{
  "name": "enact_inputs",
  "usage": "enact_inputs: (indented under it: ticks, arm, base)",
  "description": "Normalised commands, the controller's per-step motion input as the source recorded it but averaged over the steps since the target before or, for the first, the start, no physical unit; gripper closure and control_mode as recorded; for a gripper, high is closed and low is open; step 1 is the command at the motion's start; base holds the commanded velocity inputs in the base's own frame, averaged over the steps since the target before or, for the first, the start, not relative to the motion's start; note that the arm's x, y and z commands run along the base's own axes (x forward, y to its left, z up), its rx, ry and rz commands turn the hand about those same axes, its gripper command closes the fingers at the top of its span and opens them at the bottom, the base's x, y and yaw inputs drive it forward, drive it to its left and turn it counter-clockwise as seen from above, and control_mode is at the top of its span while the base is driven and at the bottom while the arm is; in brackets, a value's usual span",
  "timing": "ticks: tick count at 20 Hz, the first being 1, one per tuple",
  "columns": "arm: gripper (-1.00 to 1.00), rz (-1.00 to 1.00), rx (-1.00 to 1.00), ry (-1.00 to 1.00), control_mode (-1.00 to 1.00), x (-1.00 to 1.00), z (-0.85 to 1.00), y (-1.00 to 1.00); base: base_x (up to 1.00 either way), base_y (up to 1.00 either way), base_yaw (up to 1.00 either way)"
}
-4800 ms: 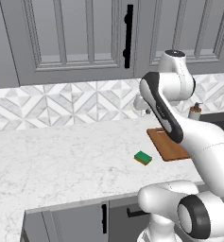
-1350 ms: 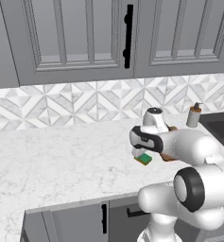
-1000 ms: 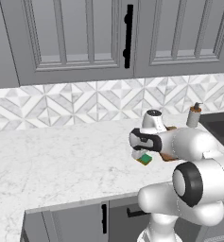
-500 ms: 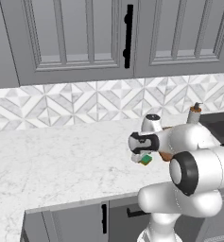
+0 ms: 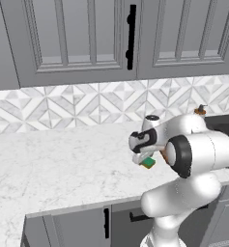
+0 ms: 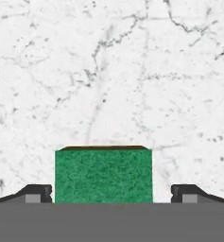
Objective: Pick up the sponge from the counter and clean the cutting board by briefly scrubbing or pressing down on the cutting board. Once finished, release the sponge.
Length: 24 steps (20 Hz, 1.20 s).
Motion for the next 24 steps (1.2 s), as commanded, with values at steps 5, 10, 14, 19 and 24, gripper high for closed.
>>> enact_inputs:
  ticks: [5, 10, 14, 19, 24]
  arm:
    - [-1.0, 0.0, 0.0, 0.11, -1.0, 0.0, -0.32, 0.0]
    - [1.0, 0.0, 0.0, 0.04, -1.0, 0.0, -0.18, 0.0]
    - [1.0, 0.0, 0.0, -0.08, -1.0, -0.17, 0.0, 0.0]
    - [1.0, 0.0, 0.02, -0.1, -1.0, -0.17, 0.28, -0.02]
    - [1.0, -0.06, 0.0, -0.05, -1.0, 0.0, 0.2, -0.31]
  base:
    - [0.0, 0.0, 0.0]
    - [0.0, 0.0, 0.0]
    - [0.0, 0.0, 0.0]
    - [0.0, 0.0, 0.0]
    - [0.0, 0.0, 0.0]
